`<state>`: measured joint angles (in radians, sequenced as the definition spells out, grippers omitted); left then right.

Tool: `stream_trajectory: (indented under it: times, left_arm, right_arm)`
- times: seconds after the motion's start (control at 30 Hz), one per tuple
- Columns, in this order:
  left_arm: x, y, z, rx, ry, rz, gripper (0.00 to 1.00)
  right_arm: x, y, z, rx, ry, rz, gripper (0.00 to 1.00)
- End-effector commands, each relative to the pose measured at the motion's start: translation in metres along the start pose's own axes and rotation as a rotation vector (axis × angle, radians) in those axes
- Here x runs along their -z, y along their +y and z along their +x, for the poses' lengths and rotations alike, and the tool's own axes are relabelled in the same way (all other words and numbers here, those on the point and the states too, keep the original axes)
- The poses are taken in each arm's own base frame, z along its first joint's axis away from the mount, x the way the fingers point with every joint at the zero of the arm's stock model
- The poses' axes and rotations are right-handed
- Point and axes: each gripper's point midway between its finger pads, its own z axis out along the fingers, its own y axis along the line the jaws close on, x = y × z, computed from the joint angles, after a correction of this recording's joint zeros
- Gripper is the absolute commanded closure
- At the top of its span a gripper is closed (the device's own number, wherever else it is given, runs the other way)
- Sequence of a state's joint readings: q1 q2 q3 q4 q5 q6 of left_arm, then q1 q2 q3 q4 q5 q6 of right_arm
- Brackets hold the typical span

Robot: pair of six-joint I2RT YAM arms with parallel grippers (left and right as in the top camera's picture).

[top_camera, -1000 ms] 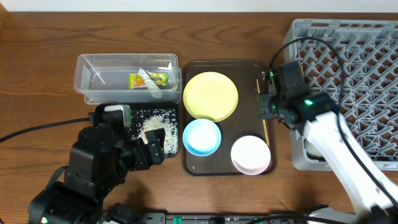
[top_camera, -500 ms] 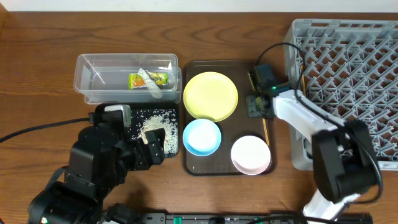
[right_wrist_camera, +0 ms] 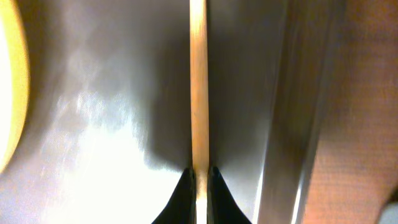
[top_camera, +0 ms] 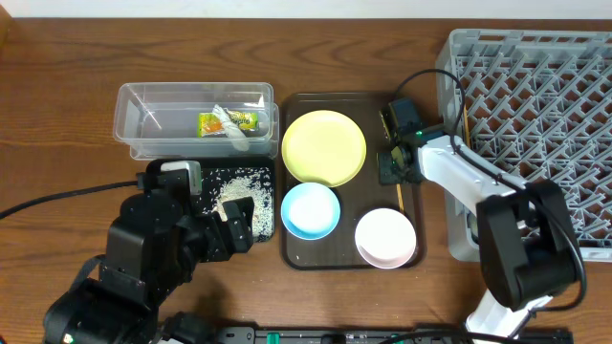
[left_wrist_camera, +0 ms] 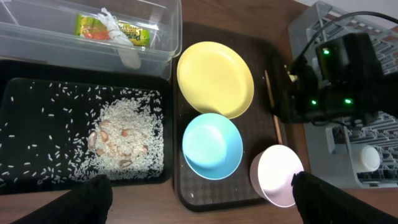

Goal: Sort waste into correct bins and load items into the dishwasher rack

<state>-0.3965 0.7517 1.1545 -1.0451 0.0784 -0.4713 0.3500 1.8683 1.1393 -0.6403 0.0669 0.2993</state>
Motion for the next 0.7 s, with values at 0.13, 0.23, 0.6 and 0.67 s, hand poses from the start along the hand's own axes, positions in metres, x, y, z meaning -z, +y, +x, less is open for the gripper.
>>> stream_trajectory:
  times: [0.13,0.23,0.6,0.67]
  left_arm:
    - [0.002,-0.001,-0.002,-0.009,-0.008,-0.001,0.06]
    - [0.002,-0.001,-0.002,-0.009,-0.008,-0.001,0.06]
    - [0.002,-0.001,-0.002,-0.009,-0.008,-0.002,0.06]
    - [0.002,-0.001,-0.002,-0.009,-0.008,-0.002,0.06]
  right_arm:
    - [0.106,-0.030,-0.034,-0.010,-0.263,-0.044,0.99]
    - [0.146,-0.063,-0.044,-0.080,-0.388,0.024,0.99]
    - [0.181,-0.159,-0.067,-0.193,-0.549,0.185,0.99]
    - [0.168,-0.159,-0.070,-0.171,-0.523,0.192,0.99]
